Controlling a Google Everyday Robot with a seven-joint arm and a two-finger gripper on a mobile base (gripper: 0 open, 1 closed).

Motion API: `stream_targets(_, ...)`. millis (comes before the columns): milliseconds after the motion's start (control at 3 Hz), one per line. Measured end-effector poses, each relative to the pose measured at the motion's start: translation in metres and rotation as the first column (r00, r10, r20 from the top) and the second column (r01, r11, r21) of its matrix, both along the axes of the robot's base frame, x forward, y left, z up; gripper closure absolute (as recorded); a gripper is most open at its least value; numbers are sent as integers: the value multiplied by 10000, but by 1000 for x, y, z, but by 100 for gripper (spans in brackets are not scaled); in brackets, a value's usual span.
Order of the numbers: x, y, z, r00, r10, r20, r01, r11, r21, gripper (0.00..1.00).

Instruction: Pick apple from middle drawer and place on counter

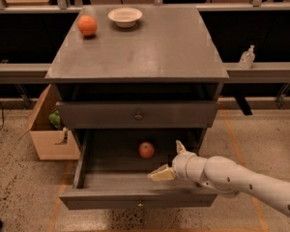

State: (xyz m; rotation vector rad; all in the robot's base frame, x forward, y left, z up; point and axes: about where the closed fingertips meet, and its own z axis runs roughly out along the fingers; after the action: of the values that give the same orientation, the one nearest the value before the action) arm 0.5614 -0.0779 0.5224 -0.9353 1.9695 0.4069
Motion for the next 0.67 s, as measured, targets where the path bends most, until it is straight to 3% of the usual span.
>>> stream_targets(667,42,18,-48,9997,-215,-98,218,9994,264,0)
